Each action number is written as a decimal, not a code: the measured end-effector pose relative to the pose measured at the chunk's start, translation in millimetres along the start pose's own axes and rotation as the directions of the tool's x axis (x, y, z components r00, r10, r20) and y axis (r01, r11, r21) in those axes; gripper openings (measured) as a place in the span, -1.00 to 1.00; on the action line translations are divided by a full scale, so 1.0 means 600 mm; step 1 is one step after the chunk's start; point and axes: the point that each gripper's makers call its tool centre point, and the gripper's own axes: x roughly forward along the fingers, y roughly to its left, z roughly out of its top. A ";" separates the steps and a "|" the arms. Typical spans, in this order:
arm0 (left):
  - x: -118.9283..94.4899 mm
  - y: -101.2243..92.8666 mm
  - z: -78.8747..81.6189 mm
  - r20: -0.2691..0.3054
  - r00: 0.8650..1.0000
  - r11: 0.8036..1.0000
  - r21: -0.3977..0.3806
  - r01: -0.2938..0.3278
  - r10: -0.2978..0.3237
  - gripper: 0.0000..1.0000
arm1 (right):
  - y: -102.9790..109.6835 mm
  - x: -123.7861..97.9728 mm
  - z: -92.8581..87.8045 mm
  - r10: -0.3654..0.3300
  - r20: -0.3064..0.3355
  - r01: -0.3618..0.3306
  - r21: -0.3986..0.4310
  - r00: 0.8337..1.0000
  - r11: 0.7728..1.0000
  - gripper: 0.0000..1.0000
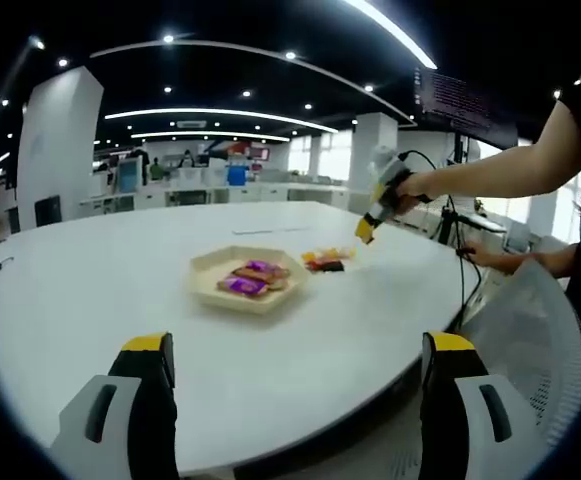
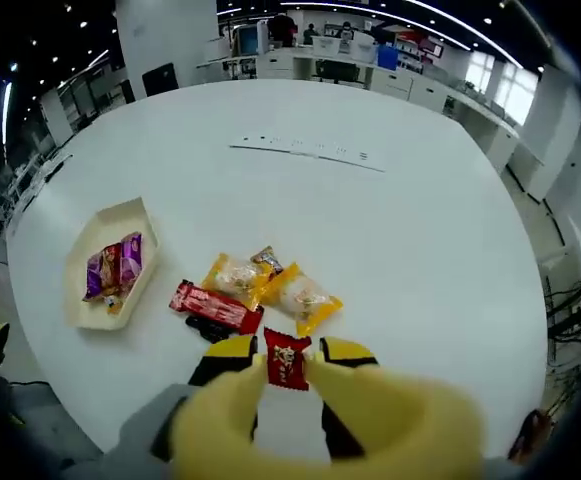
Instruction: Place the target food into the container with the food tongs after gripping and lifting it, then release it inside without dropping or visibly crushing the food.
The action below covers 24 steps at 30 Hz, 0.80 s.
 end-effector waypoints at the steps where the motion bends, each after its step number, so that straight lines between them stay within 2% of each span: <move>1: 0.000 0.000 -0.001 -0.003 1.000 1.000 0.004 -0.002 0.002 0.98 | 0.003 -0.003 0.004 0.007 0.004 -0.007 0.006 1.000 1.000 -0.54; 14: -0.002 0.000 0.000 0.005 1.000 1.000 0.003 0.000 0.000 0.98 | 0.038 -0.029 0.032 0.036 0.027 -0.036 -0.004 0.999 0.999 -0.53; 19: -0.004 0.001 0.002 0.014 1.000 1.000 0.002 -0.003 0.003 0.98 | 0.073 -0.026 0.041 0.063 0.028 -0.062 -0.013 0.998 0.998 -0.53; 24: -0.005 0.004 0.000 0.011 1.000 1.000 0.001 -0.010 0.010 0.98 | 0.126 -0.024 0.062 0.102 0.037 -0.101 -0.045 0.994 0.994 -0.53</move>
